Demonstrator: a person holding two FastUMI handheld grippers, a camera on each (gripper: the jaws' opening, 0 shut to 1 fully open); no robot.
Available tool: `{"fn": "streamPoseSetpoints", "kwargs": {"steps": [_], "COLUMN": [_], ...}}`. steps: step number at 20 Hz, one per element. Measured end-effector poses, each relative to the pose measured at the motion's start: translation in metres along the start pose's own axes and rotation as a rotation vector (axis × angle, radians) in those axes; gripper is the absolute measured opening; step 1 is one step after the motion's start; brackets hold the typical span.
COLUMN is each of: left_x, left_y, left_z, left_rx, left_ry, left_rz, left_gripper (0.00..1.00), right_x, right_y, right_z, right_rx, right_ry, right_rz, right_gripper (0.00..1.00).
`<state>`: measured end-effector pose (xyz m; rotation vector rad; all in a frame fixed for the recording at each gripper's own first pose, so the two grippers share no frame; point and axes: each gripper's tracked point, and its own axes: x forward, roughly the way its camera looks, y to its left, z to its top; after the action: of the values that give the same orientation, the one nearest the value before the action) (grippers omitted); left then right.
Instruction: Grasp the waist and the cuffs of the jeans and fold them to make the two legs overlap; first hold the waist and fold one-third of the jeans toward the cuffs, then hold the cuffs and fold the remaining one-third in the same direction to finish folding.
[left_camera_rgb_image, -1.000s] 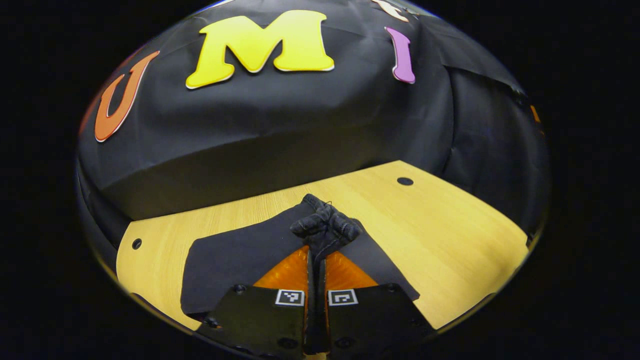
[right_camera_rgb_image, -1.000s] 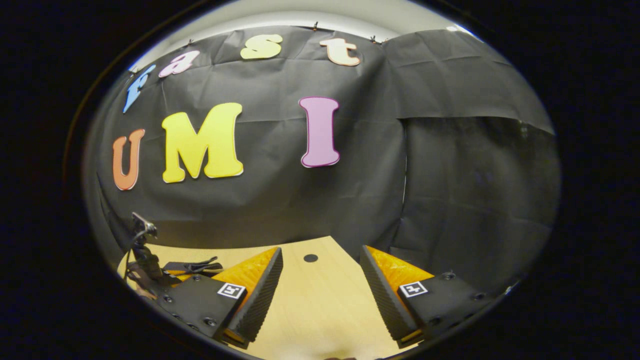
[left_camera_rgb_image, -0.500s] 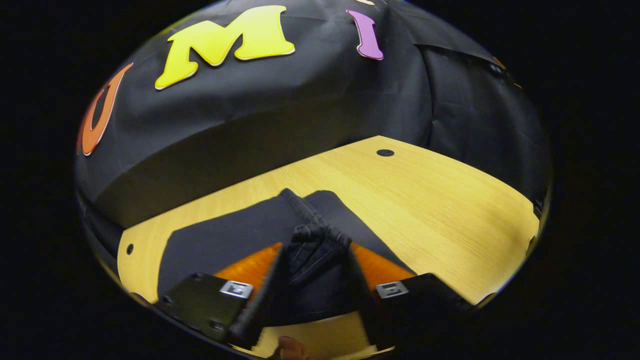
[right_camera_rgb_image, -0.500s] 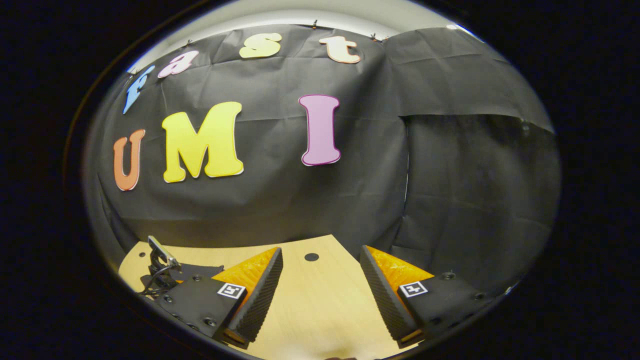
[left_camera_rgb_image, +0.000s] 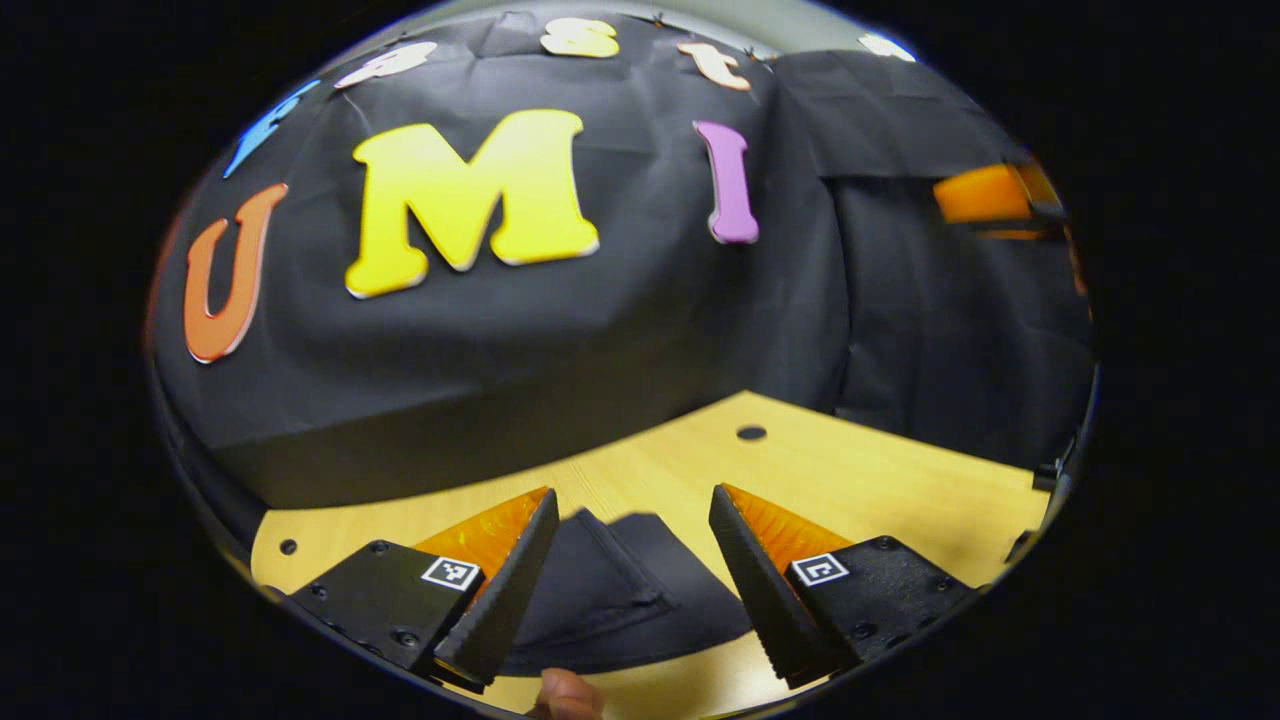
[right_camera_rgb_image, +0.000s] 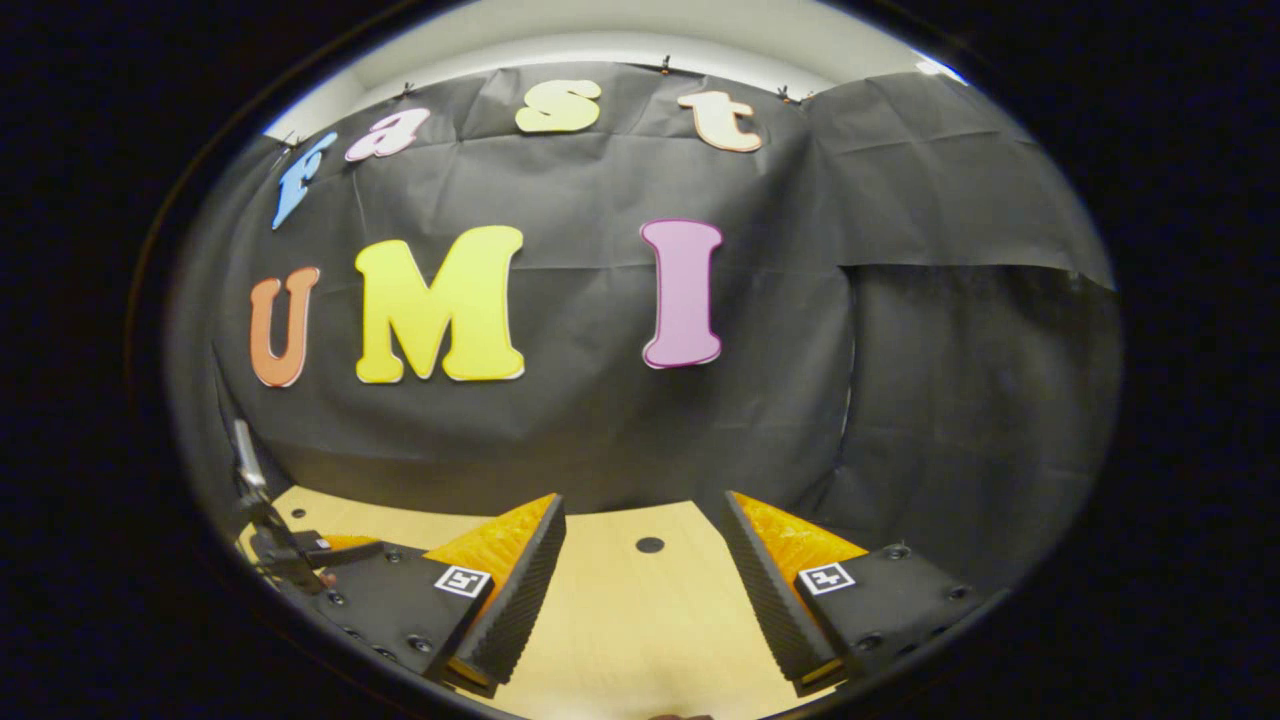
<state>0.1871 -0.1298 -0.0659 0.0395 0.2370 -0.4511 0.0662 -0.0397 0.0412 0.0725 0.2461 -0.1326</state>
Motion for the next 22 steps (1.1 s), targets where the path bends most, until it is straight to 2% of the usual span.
{"fn": "streamPoseSetpoints", "kwargs": {"steps": [2, 3, 4, 7, 8, 9, 11, 12, 13, 15, 17, 19, 20, 22], "left_x": [-0.027, -0.043, -0.058, -0.106, -0.117, -0.13, -0.163, -0.171, -0.179, -0.173, -0.177, -0.179, -0.18, -0.178], "left_y": [0.035, 0.052, 0.071, 0.099, 0.105, 0.112, 0.132, 0.138, 0.141, 0.141, 0.141, 0.145, 0.145, 0.144], "left_z": [0.044, 0.059, 0.073, 0.103, 0.108, 0.115, 0.123, 0.121, 0.115, 0.098, 0.097, 0.104, 0.104, 0.097], "left_rx": [-0.042, -0.055, -0.066, -0.092, -0.096, -0.09, -0.076, -0.071, -0.086, -0.141, -0.166, -0.144, -0.125, -0.099], "left_ry": [-0.074, -0.107, -0.14, -0.218, -0.254, -0.304, -0.389, -0.395, -0.376, -0.327, -0.332, -0.362, -0.359, -0.326], "left_rz": [0.064, 0.1, 0.137, 0.211, 0.239, 0.28, 0.417, 0.461, 0.471, 0.465, 0.493, 0.518, 0.516, 0.513], "left_gripper": [0.97, 0.93, 0.97, 0.98, 0.93, 1.0, 0.99, 0.99, 0.99, 0.98, 0.99, 0.99, 0.99, 0.99], "right_x": [0.009, 0.013, 0.017, 0.025, 0.026, 0.026, 0.026, 0.025, 0.024, 0.018, 0.013, 0.012, 0.012, 0.009], "right_y": [0.025, 0.039, 0.054, 0.093, 0.106, 0.117, 0.136, 0.144, 0.151, 0.165, 0.175, 0.176, 0.172, 0.169], "right_z": [0.008, 0.011, 0.011, 0.016, 0.016, 0.017, 0.019, 0.017, 0.016, 0.013, 0.009, 0.006, 0.002, -0.005], "right_rx": [0.012, 0.018, 0.027, 0.062, 0.068, 0.072, 0.074, 0.074, 0.078, 0.097, 0.106, 0.079, 0.074, 0.102], "right_ry": [-0.026, -0.037, -0.044, -0.056, -0.059, -0.064, -0.071, -0.07, -0.068, -0.065, -0.069, -0.096, -0.101, -0.099], "right_rz": [0.058, 0.089, 0.121, 0.204, 0.23, 0.254, 0.293, 0.311, 0.327, 0.366, 0.4, 0.392, 0.372, 0.357], "right_gripper": [0.93, 0.93, 0.93, 0.96, 0.93, 0.93, 0.96, 0.93, 0.95, 0.93, 0.96, 0.92, 0.95, 0.93]}}
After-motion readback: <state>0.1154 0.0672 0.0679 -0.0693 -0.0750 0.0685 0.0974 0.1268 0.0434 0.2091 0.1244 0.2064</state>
